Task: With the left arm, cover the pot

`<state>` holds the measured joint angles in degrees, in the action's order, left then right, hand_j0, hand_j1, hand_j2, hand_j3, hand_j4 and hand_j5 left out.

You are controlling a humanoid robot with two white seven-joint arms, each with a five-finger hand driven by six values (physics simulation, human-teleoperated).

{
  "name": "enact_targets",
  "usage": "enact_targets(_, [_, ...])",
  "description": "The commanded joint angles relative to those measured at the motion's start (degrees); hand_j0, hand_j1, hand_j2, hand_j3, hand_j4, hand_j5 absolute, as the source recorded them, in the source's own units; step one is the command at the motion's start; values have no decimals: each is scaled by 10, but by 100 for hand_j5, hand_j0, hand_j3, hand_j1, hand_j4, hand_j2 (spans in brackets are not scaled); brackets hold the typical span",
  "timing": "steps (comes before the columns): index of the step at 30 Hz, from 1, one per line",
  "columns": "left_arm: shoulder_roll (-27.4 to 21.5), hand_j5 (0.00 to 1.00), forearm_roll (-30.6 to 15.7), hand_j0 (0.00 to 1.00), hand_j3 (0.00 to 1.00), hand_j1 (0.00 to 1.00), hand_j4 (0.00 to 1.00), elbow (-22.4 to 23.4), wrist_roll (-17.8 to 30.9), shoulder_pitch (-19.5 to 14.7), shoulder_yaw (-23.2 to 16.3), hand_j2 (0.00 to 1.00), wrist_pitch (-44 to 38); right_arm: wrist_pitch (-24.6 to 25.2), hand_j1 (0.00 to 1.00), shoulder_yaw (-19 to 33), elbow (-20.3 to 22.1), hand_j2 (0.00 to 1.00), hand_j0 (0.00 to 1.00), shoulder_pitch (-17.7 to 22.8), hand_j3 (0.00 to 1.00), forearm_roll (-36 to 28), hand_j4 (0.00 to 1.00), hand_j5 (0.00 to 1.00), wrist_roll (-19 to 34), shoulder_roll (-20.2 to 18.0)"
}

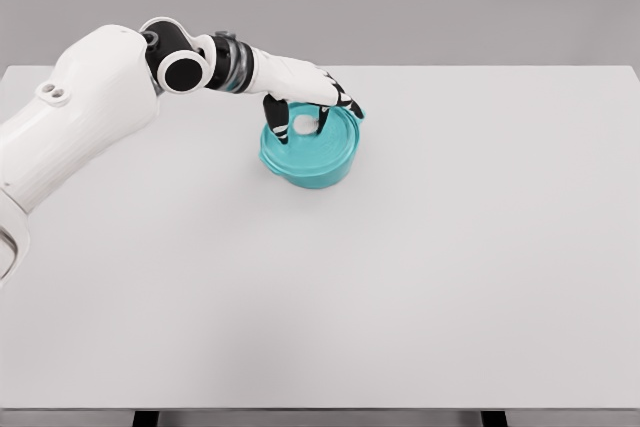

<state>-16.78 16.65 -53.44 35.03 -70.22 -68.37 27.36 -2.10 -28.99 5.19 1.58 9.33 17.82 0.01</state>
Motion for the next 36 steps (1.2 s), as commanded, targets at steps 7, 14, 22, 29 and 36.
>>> enact_targets(7, [0,100,-1,100,100,100,100,0,0,1,1,100,2,0,100,0,0,100,100,0,100,0,100,100,0,0])
enact_targets(14, [-1,100,-2,100,100,100,100,-1,0,1,2,100,3,0,100,0,0,100,100,0,100,0,100,100,0,0])
enact_targets(22, [-24,100,-14,100,100,100,100,-5,-2,-7,6,100,7,0,100,0,0,100,100,0,100,0,100,100,0,0])
enact_targets(29, [-142,100,-36,100,100,100,100,-19,-2,-10,9,100,53,0,100,0,0,100,100,0,100,0,100,100,0,0])
enact_targets(36, [-150,100,-32,100,100,100,100,35,-1,2,17,100,53,0,100,0,0,100,100,0,100,0,100,100,0,0])
